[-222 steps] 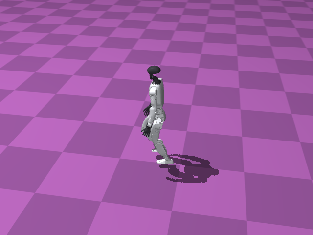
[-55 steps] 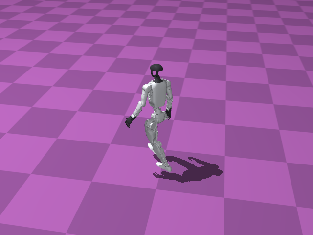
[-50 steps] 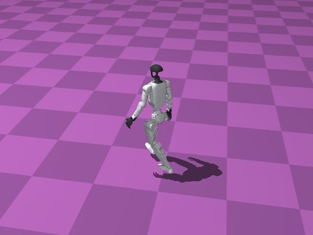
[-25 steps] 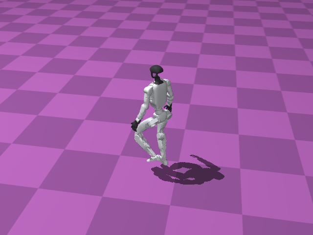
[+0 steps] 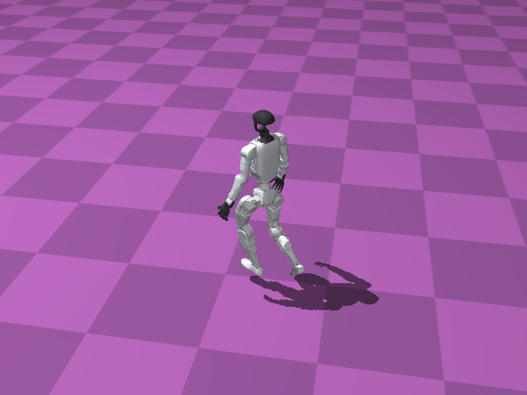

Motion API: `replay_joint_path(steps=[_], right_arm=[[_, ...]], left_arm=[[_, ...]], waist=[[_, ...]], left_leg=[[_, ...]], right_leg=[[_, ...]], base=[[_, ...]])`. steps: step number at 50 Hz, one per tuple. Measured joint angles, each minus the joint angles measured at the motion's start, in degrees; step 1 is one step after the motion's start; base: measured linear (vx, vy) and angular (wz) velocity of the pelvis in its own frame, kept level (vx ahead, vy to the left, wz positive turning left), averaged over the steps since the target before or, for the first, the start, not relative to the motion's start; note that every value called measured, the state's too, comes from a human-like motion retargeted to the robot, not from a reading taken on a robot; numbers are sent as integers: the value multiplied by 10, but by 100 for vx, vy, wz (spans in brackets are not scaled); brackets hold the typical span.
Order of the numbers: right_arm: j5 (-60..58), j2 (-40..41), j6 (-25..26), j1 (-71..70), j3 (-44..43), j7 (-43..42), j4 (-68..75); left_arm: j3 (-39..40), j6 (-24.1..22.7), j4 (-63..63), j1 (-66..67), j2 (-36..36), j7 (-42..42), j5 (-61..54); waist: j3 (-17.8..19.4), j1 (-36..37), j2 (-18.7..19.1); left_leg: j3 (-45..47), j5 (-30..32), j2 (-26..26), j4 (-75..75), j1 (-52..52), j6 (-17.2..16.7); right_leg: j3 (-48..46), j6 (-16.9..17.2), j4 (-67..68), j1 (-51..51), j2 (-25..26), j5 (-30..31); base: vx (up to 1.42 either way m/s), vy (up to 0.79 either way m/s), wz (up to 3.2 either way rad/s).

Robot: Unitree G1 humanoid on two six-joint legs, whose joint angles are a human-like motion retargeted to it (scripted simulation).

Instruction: Walk

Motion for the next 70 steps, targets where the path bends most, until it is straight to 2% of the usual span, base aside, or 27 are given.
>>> replay_joint_path(steps=[3,5,8,11,15,17,22,27,30,32,35,37,39,42,45,47,50,55,58,60,63,65,70], right_arm=[[7,3,-1,4,1,3,-3],[14,0,-1,-8,0,7,-6],[20,1,-2,-4,1,5,-11],[24,-4,1,-7,2,7,-16],[31,-4,5,-2,2,7,-17],[37,-6,8,-3,0,9,-11],[47,-6,11,1,-3,13,3],[46,-3,11,9,-2,16,12],[44,0,8,13,2,19,18],[45,1,5,16,7,20,19],[50,1,-1,17,17,28,14],[54,-1,-5,19,23,31,6],[59,-3,-9,20,28,32,-3],[63,-10,-14,17,37,31,-16],[62,-17,-15,11,46,29,-25],[56,-19,-15,6,49,29,-27],[46,-19,-17,6,60,30,-31],[20,-17,-19,10,78,28,-28],[3,-13,-19,12,88,27,-23],[-8,-9,-17,15,97,28,-21],[-23,-6,-17,16,105,34,-16],[-30,-5,-16,13,108,45,-12],[-39,2,-14,3,129,67,-13]], left_arm=[[-5,-1,-9,-1,0,5,-1],[-5,2,-15,-16,4,9,-3],[-11,2,-25,-19,2,16,-5],[-16,3,-33,-29,-1,22,-5],[-29,-4,-44,-31,-6,26,-4],[-35,-9,-46,-32,-8,25,-1],[-43,-19,-41,-28,-12,19,6],[-39,-16,-18,-14,-21,12,0],[-34,-11,6,-4,-28,-3,-13],[-33,-9,22,2,-29,-16,-25],[-35,-8,38,6,-27,-39,-43],[-41,-8,34,9,-23,-47,-48],[-49,-10,24,9,-18,-47,-50],[-59,-15,2,3,-8,-39,-51],[-63,-20,-22,-5,-1,-28,-48],[-66,-23,-32,-8,1,-22,-43],[-70,-27,-38,-3,-2,-20,-30],[-91,-29,-31,15,-17,-26,1],[-103,-28,-22,26,-26,-34,17],[-108,-27,-16,36,-32,-38,25],[-113,-25,-2,45,-34,-47,34],[-115,-24,12,45,-31,-56,41],[-116,-22,38,43,-24,-72,60]], waist=[[5,-17,-12],[18,-22,-9],[27,-41,-6],[41,-48,20],[54,-57,43],[54,-50,68],[39,-37,97],[27,-36,96],[23,-37,105],[26,-36,120],[43,-29,168],[47,-22,186],[50,-13,195],[55,8,207],[57,32,203],[54,42,189],[45,56,172],[24,77,143],[19,96,127],[16,115,120],[17,144,92],[24,161,60],[43,200,10]], left_leg=[[-6,-23,-28,8,26,13],[-21,-14,-44,-63,86,17],[-37,-36,-56,-58,114,14],[-60,-48,-46,-94,164,7],[-83,-76,-32,-97,204,2],[-91,-85,-9,-114,224,-1],[-94,-113,21,-106,241,-7],[-76,-148,37,-27,248,-12],[-72,-143,65,50,252,-23],[-76,-115,101,124,248,-41],[-87,-34,193,261,229,-81],[-86,19,249,351,199,-86],[-83,45,297,427,163,-77],[-84,23,353,505,103,-53],[-83,-40,363,517,42,-32],[-74,-75,336,475,12,-26],[-66,-102,285,375,-15,-33],[-70,-82,197,206,-15,-53],[-81,-76,166,173,3,-47],[-93,-83,154,178,9,-41],[-114,-76,109,150,43,-31],[-132,-60,59,104,81,-25],[-211,-33,-35,67,128,-25]], right_leg=[[3,-16,97,-47,-49,3],[14,-28,129,-86,-60,-24],[15,-47,143,-142,-74,-89],[14,-53,98,-196,-47,-122],[19,-37,-4,-252,-6,-125],[18,-20,-90,-268,37,-103],[38,17,-285,-293,107,-53],[55,14,-260,-305,120,-35],[49,-4,-218,-287,136,-30],[36,-21,-210,-258,160,-35],[1,-50,-248,-185,226,-30],[-13,-64,-264,-156,255,-33],[-22,-75,-277,-132,274,-40],[-32,-83,-309,-91,298,-48],[-34,-81,-341,-52,303,-57],[-33,-75,-364,-28,290,-64],[-35,-64,-380,-6,272,-73],[-49,-50,-401,17,236,-85],[-64,-49,-386,30,216,-105],[-80,-52,-361,33,205,-115],[-104,-55,-320,47,168,-122],[-109,-52,-271,49,125,-128],[-60,-61,-153,11,69,-157]], base=[[47,10,31],[48,9,5],[47,1,24],[48,-2,2],[46,-6,15],[47,-8,-8],[44,-11,-13],[46,-12,1],[47,-13,-7],[43,-15,-18],[38,-15,-18],[35,-14,0],[35,-15,12],[35,-13,12],[36,-8,15],[37,-2,22],[37,2,21],[35,7,40],[31,12,61],[28,15,77],[26,18,110],[24,20,161],[21,18,222]])
